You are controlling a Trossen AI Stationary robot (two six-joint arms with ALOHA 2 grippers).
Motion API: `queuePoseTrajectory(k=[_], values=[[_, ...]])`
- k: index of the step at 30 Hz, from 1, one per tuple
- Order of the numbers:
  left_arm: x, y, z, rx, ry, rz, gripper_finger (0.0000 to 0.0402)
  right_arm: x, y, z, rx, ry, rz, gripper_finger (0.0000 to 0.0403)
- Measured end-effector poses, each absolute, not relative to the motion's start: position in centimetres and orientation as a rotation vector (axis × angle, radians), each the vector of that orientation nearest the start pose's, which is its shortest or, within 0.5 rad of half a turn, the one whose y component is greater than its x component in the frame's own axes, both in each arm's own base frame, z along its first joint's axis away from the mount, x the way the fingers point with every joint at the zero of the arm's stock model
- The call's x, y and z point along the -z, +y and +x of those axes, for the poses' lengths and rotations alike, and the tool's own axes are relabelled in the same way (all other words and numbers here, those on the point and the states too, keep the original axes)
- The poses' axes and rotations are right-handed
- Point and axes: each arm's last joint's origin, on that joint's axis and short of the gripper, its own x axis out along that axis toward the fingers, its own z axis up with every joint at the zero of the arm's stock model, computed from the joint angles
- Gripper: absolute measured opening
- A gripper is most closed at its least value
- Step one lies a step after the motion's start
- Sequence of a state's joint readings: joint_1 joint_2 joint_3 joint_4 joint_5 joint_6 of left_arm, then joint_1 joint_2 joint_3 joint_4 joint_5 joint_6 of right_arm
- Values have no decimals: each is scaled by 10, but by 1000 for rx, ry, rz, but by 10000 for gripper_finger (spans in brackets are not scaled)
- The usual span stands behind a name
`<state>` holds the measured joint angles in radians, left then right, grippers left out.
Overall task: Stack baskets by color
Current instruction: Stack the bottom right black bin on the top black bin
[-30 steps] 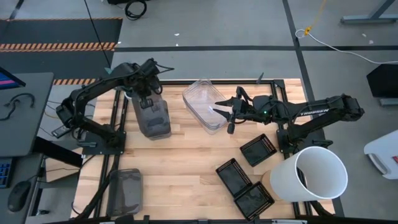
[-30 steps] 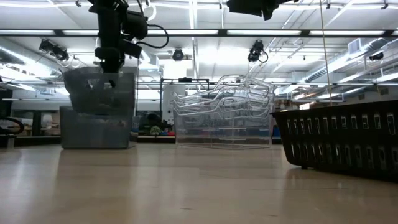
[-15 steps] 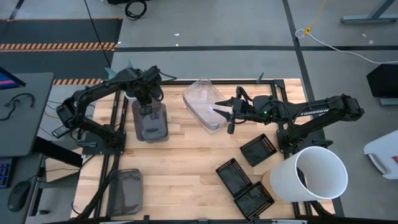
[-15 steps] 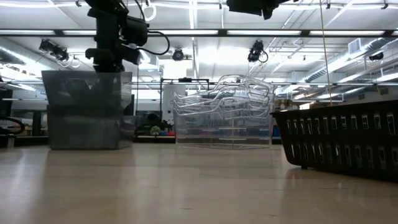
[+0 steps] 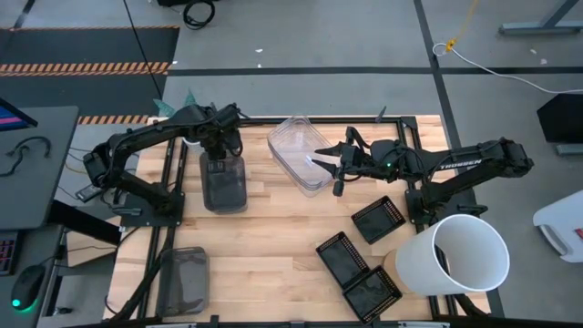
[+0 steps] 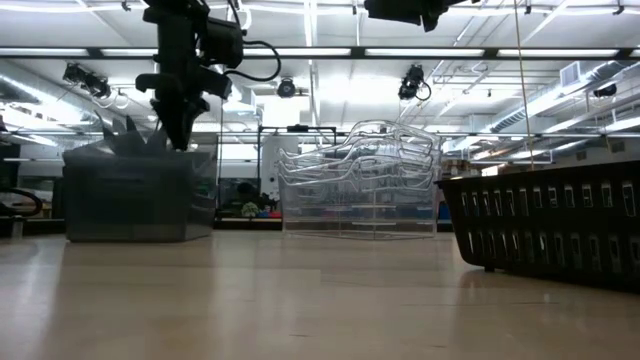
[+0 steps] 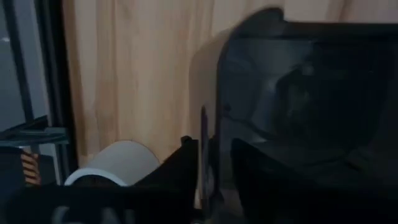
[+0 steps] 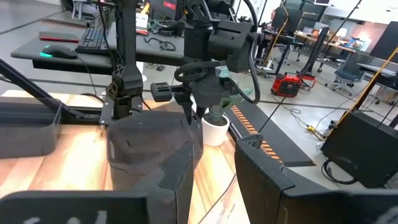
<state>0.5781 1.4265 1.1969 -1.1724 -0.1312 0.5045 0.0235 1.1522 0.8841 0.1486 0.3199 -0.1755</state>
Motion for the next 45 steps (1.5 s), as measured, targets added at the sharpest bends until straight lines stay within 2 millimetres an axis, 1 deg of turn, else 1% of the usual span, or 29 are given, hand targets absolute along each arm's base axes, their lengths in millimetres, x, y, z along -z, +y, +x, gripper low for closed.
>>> queuePoseTrajectory(k=[3, 6, 9, 12, 15, 19, 24, 28, 33, 36, 40, 45], values=[[-272, 141, 208, -239, 1494, 103, 144, -326, -3, 260, 285, 144, -194, 122], [-273, 141, 208, -249, 1495, 107, 175, -326, -3, 260, 285, 144, -194, 122], [-273, 141, 208, -251, 1495, 108, 190, -326, -3, 260, 285, 144, -194, 122], [-273, 142, 208, -271, 1499, 123, 192, -326, -3, 260, 285, 144, -194, 122], [-273, 144, 209, -315, 1494, 132, 179, -326, -3, 260, 285, 144, -194, 122], [-273, 146, 211, -332, 1477, 128, 155, -326, -3, 260, 285, 144, -194, 122], [-263, 148, 216, -321, 1520, 102, 126, -326, -3, 260, 285, 144, -194, 122], [-254, 151, 220, -311, 1558, 97, 112, -326, -3, 260, 284, 145, -194, 122], [-251, 153, 222, -308, 1571, 95, 91, -326, -3, 260, 285, 144, -194, 122], [-251, 152, 222, -309, 1574, 92, 64, -326, -3, 260, 285, 144, -194, 122], [-251, 152, 221, -311, 1583, 94, 14, -326, -3, 260, 285, 145, -194, 122], [-251, 152, 220, -291, 1585, 90, 10, -326, -3, 260, 284, 144, -194, 122]])
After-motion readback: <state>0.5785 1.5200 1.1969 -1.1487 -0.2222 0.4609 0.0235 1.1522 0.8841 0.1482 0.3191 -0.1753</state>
